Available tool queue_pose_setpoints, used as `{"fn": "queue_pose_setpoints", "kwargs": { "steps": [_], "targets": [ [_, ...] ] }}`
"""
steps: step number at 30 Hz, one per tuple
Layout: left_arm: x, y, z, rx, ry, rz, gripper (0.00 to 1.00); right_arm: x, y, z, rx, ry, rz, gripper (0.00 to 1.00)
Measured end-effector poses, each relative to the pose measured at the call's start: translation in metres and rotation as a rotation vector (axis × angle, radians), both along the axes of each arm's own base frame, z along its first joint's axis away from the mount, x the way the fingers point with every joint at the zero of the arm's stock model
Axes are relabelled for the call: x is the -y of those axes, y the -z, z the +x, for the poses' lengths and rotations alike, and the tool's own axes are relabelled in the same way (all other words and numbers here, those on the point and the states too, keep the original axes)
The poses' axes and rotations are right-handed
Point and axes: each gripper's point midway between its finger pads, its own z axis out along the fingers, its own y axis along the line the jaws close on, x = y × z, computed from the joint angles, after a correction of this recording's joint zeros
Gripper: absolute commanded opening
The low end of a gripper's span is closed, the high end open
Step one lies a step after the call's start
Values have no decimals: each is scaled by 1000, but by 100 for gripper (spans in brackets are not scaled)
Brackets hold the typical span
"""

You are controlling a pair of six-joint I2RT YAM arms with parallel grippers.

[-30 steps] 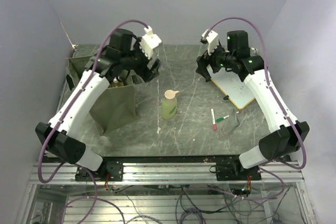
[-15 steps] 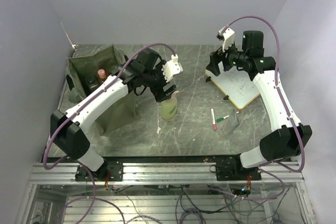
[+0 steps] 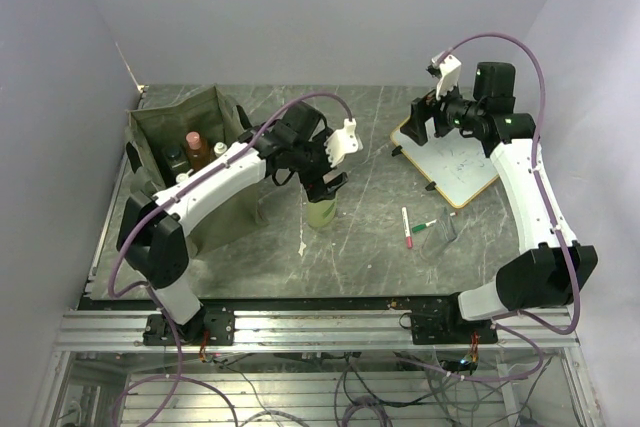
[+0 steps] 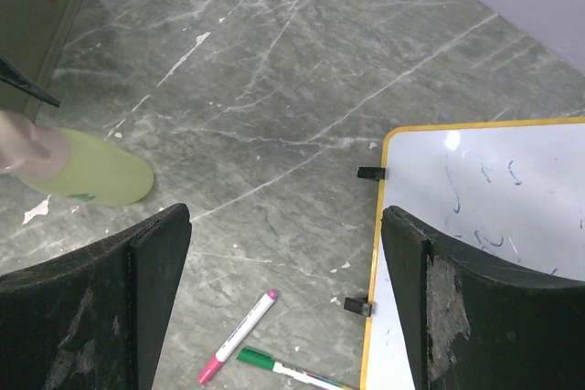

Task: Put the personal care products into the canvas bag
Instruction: Pick up the care product from the center of the board.

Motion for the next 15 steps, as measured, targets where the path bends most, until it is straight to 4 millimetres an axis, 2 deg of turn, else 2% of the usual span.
{"fn": "queue_pose_setpoints", "kwargs": {
  "steps": [8,15],
  "targets": [
    [2,12,4,11,20,31,93,5,3,0,-13,13,15,85],
    [0,14,6,32,33,49,80,5,7,-1,-24,16,20,85]
  ]
}}
